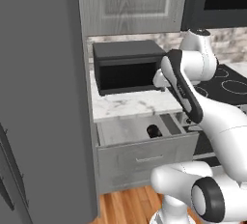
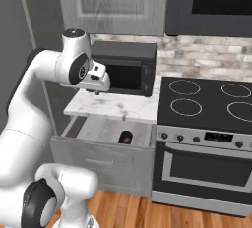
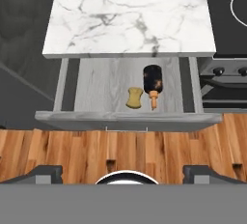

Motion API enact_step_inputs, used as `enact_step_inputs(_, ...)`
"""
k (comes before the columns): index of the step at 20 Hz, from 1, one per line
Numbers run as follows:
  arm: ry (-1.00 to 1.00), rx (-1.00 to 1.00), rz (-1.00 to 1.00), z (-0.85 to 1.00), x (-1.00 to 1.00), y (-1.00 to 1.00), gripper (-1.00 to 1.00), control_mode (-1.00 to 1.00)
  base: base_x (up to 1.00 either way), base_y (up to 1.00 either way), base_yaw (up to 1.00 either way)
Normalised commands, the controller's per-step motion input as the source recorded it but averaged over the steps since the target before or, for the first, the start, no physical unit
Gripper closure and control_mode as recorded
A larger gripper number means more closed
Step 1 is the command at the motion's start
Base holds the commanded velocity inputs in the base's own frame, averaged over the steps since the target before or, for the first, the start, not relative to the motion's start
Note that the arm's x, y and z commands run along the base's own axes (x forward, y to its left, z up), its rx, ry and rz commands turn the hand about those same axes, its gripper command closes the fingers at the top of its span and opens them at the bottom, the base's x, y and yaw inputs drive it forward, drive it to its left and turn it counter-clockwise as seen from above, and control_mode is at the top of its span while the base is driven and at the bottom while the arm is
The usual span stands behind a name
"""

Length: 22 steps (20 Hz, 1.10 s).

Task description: Restock the sink supplies by placing the sponge and soap dispenser on the counter and next to the sink. Make sure the soap dispenser is upright.

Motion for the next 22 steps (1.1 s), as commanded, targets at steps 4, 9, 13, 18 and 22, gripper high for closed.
enact_step_inputs(4,0.00,0.00,0.00,0.00,0.00,0.00,-1.00,1.00,0.09,-0.34,0.03)
enact_step_inputs(9,0.00,0.00,0.00,-0.13,0.01,0.00,-1.00,-1.00,0.00,0.00,0.00)
enact_step_inputs(13,0.03,0.00,0.00,-1.00,0.19,-0.05,-1.00,-1.00,0.00,0.00,0.00)
enact_step_inputs(18,0.04,0.00,0.00,-1.00,0.04,-0.02,-1.00,-1.00,0.00,0.00,0.00)
enact_step_inputs(22,0.14,0.00,0.00,-0.89,0.12,-0.03,-1.00,-1.00,0.00,0.00,0.00)
